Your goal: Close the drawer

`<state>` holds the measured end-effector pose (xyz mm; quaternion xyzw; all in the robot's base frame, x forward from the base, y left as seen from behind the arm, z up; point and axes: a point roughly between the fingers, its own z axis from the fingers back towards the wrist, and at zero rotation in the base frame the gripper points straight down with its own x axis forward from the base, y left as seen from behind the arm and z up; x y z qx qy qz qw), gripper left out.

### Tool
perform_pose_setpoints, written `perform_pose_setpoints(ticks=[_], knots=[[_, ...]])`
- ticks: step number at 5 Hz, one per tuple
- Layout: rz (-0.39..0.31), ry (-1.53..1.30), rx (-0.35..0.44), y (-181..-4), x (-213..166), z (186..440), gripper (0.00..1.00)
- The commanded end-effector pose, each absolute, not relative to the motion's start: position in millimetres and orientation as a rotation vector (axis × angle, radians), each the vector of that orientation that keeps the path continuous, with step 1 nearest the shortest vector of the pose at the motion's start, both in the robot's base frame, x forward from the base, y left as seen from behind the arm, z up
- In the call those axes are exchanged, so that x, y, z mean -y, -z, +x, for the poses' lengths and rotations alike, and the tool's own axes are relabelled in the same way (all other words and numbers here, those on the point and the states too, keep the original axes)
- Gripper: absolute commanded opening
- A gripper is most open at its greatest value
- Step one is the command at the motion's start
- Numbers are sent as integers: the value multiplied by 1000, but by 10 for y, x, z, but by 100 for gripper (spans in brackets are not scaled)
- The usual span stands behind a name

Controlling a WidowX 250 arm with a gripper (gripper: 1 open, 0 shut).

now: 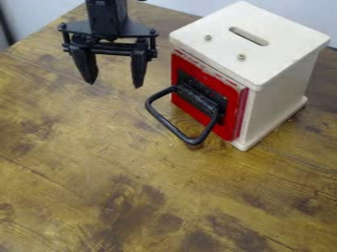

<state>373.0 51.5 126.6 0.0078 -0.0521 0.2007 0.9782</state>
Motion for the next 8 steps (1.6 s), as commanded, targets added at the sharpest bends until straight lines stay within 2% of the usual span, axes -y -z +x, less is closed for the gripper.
perform_pose_setpoints(ticks=[1, 2, 4, 6, 8], knots=[[19, -452, 195, -1616, -580, 3716, 100], [23, -492, 196, -1650, -658, 3698, 100], [3, -337, 224, -1761, -727, 3716, 100], [28, -401, 229, -1745, -665, 3716, 100], [25, -415, 211, -1683, -653, 3691, 100]])
